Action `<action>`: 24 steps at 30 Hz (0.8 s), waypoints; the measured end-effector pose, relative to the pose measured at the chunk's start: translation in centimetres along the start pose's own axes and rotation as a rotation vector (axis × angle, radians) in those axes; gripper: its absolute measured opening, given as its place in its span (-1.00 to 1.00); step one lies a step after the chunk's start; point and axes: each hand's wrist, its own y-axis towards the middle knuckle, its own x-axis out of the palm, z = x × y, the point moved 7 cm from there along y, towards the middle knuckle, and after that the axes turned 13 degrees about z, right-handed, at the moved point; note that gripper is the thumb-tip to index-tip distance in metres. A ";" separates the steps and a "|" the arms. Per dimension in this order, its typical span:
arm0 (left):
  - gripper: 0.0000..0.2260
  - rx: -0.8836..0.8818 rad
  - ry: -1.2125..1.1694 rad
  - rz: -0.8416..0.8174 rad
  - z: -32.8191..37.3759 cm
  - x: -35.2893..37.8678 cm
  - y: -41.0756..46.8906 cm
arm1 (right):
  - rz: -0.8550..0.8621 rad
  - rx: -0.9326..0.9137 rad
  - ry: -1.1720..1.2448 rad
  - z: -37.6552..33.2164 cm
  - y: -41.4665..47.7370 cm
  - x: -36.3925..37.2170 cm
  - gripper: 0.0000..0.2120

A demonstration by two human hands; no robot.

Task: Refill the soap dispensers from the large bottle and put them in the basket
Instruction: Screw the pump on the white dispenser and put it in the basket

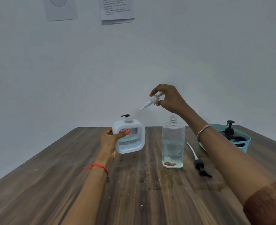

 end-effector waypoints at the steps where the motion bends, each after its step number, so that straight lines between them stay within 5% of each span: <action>1: -0.75 0.003 0.010 -0.004 0.0 0.1 -0.1 | -0.012 -0.012 0.003 -0.1 0.0 0.0 -0.70; 8: -0.72 0.020 0.071 -0.035 -0.4 0.6 -0.7 | -0.118 -0.088 -0.033 -1.0 0.3 0.6 -0.70; 14: -0.68 0.009 0.106 -0.093 -1.0 1.4 -1.2 | -0.449 -0.176 -0.112 -3.2 -0.3 3.6 -0.63; 24: -0.67 -0.052 0.056 -0.137 -1.8 2.1 -1.9 | -0.427 0.165 0.209 -1.7 -2.8 5.9 -0.47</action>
